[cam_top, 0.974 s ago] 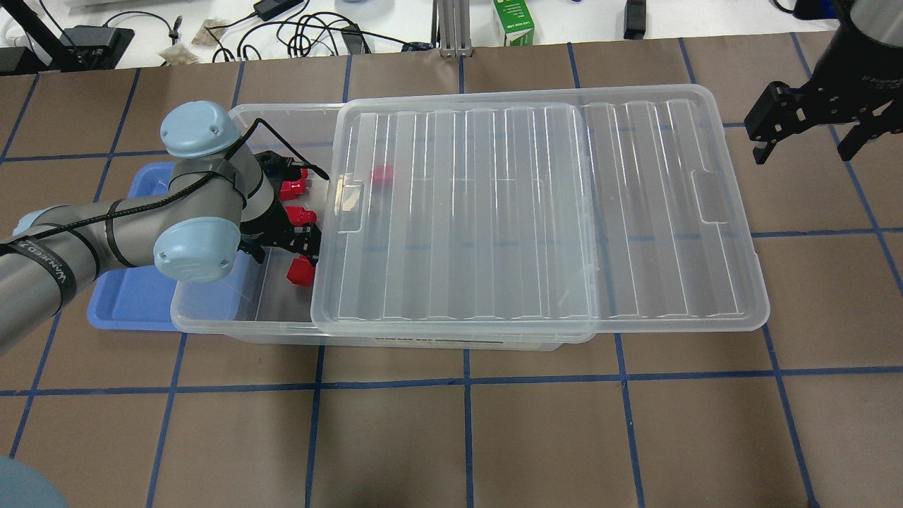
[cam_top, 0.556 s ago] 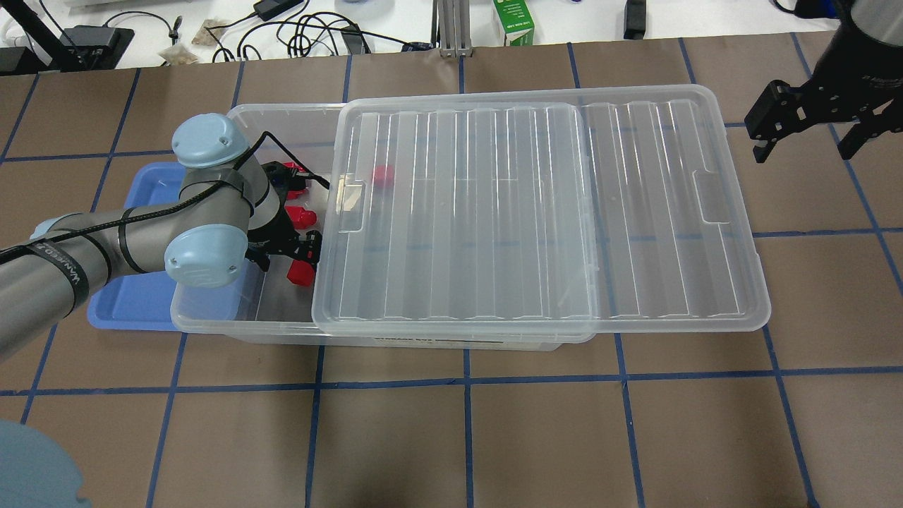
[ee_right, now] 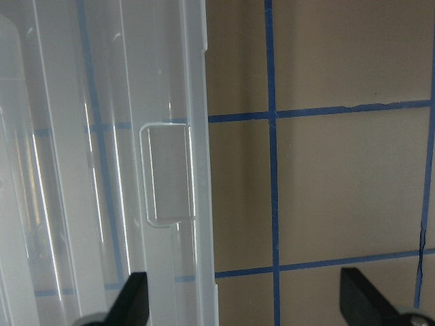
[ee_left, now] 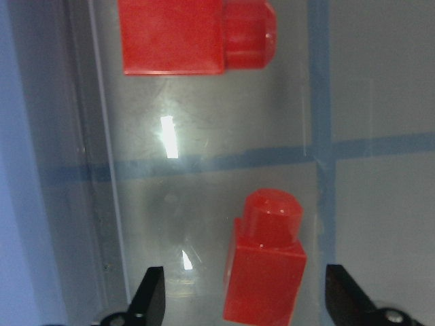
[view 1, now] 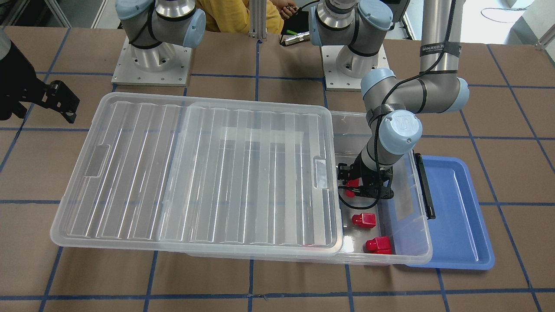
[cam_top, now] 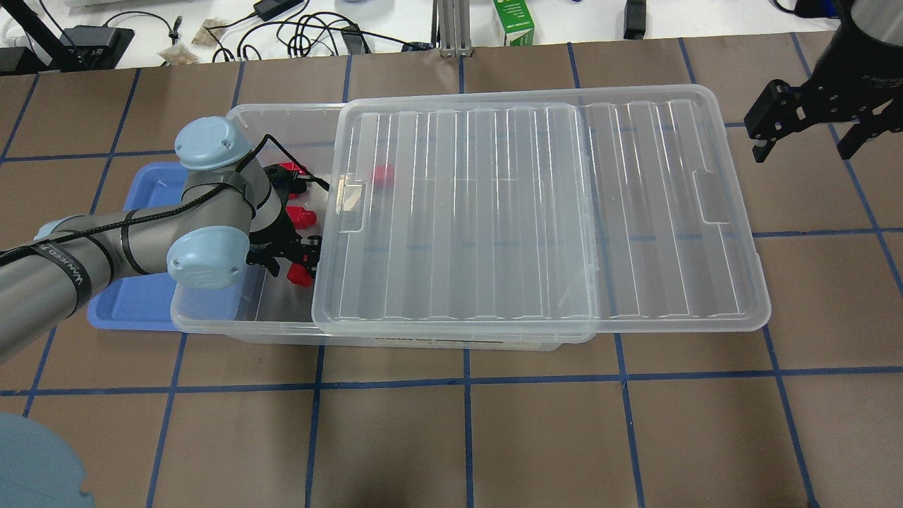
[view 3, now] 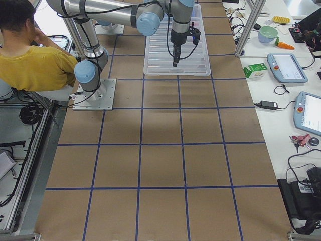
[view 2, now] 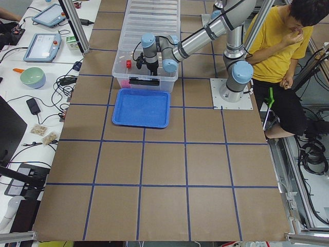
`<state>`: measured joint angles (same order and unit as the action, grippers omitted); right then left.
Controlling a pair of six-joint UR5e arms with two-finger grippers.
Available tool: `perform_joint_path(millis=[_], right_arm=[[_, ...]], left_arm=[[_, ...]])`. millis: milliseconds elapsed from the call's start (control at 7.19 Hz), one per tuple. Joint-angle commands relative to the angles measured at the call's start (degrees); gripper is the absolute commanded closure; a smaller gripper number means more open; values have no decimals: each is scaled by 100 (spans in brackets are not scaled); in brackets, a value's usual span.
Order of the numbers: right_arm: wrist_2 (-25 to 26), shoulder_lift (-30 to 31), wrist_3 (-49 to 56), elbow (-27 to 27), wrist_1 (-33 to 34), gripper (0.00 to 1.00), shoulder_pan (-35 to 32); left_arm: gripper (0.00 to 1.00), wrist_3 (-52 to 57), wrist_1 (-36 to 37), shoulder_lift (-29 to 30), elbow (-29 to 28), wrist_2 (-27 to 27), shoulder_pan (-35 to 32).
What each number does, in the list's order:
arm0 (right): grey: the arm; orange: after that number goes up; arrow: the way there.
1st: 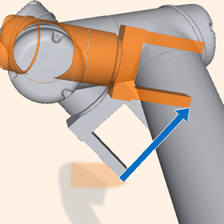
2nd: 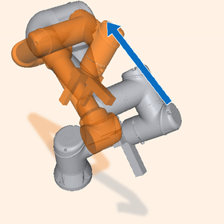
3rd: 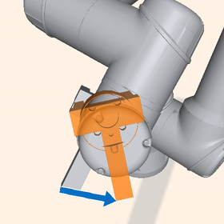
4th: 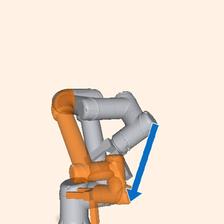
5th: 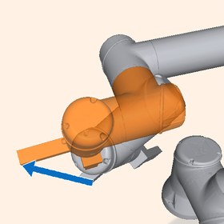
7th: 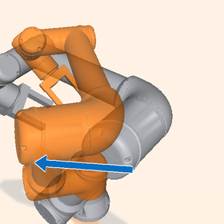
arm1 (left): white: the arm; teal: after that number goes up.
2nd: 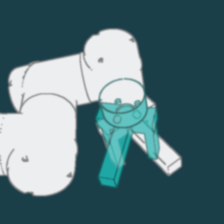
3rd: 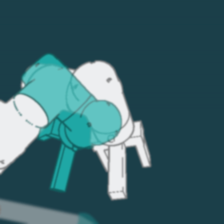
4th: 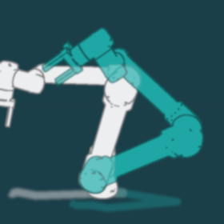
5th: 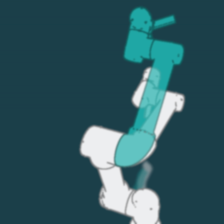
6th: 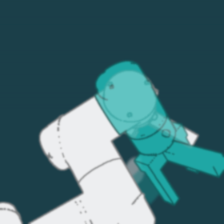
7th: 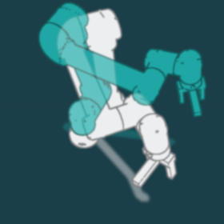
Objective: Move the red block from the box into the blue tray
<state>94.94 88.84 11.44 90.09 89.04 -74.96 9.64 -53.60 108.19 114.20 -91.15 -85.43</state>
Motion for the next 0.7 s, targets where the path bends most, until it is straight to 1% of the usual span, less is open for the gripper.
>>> perform_joint_path(millis=[0, 139, 278, 417, 556], right_arm=[[7, 1, 42, 0, 8, 0, 8], [-1, 1, 51, 0, 8, 0, 8], [-2, 1, 51, 0, 156, 0, 8], [7, 1, 69, 0, 210, 0, 17], [7, 1, 69, 0, 219, 0, 17]], left_arm=[[85, -6, -10, -26, -82, 1, 0], [100, -32, -10, -61, -82, 10, -9], [100, -50, -36, -183, -100, 19, -26], [100, -59, -262, -358, -335, 1, -35], [100, -68, -1135, -560, -842, 1, -35]])
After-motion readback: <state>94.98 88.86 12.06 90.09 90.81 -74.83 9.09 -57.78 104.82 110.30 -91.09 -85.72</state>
